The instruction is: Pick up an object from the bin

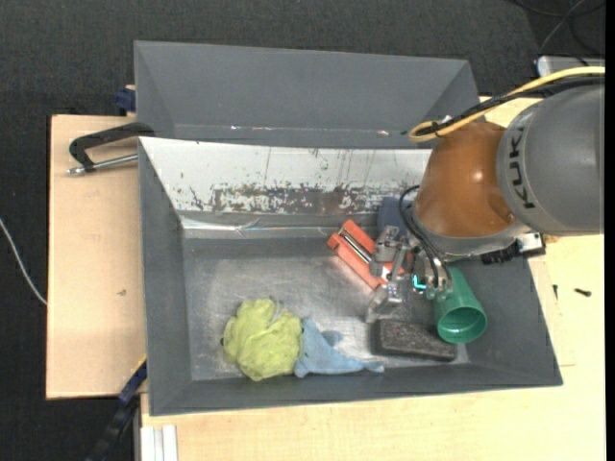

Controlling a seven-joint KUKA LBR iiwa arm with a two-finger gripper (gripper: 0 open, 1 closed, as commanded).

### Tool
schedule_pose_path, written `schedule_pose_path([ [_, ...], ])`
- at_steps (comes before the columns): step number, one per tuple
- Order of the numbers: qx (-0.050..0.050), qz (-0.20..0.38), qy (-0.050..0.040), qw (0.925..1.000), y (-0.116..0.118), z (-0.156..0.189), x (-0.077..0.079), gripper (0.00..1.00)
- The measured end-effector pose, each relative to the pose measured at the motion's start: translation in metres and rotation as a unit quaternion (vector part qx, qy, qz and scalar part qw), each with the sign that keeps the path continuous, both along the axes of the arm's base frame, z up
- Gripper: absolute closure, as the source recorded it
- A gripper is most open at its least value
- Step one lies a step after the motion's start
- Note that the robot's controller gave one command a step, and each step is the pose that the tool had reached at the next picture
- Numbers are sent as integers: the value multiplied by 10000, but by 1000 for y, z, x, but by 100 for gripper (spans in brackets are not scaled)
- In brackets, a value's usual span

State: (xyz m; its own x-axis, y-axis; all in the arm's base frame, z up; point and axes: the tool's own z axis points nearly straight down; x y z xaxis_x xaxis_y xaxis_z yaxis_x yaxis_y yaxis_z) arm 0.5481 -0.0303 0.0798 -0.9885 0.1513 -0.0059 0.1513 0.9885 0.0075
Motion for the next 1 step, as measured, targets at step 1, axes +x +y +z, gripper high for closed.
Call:
schedule_pose_path([
  [1,0,1,-1,10000,0,0,0,0],
])
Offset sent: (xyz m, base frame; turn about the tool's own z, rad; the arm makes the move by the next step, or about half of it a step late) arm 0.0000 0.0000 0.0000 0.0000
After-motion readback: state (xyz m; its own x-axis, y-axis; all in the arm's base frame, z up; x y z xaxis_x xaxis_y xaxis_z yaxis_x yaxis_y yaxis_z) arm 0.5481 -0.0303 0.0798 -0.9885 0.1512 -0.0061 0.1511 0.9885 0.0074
